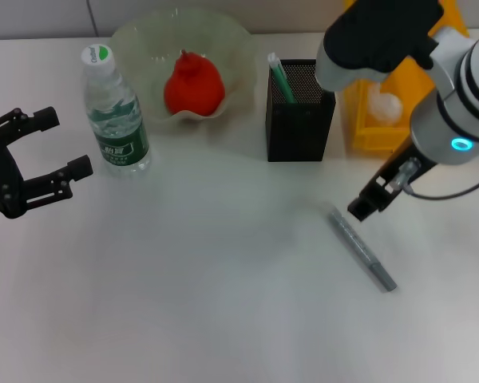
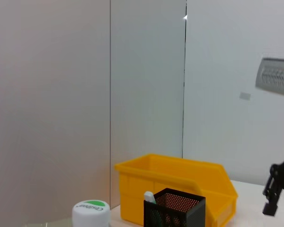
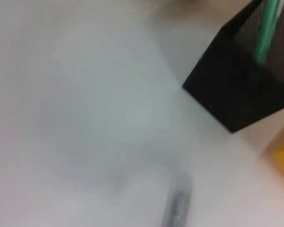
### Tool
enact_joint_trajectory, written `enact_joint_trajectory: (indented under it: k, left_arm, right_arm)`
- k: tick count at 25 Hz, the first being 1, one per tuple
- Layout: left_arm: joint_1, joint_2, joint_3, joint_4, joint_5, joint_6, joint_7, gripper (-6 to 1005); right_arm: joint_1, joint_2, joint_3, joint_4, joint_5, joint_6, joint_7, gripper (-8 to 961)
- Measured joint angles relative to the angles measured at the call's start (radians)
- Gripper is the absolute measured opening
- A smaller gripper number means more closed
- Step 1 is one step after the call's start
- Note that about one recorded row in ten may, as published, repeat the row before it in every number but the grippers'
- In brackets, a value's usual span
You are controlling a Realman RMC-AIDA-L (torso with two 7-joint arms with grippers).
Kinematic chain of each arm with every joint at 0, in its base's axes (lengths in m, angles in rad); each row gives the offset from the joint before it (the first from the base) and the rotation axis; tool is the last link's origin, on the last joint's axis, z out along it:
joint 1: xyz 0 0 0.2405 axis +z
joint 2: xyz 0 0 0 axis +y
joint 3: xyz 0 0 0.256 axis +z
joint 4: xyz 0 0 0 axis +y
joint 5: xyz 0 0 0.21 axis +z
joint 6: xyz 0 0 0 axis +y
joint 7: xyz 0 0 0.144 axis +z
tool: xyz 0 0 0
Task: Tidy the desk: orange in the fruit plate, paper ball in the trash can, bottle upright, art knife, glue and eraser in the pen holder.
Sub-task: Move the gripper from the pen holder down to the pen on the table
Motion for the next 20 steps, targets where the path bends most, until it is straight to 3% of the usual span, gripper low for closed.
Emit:
enact_joint_trajectory:
  k: [8, 20]
  left_arm:
    - [-0.013, 0.006, -0.003, 0.000, 0.000, -0.002, -0.004, 860]
    - [-0.023, 0.004, -0.001, -0.003, 0.000, -0.010, -0.006, 861]
  right_arm:
    - [-0.007, 0.001, 0.032, 0.169, 0.037, 0.084, 0.001, 697]
    - [0.021, 0.001, -0.005, 0.285, 0.063, 0.170, 0.000, 697]
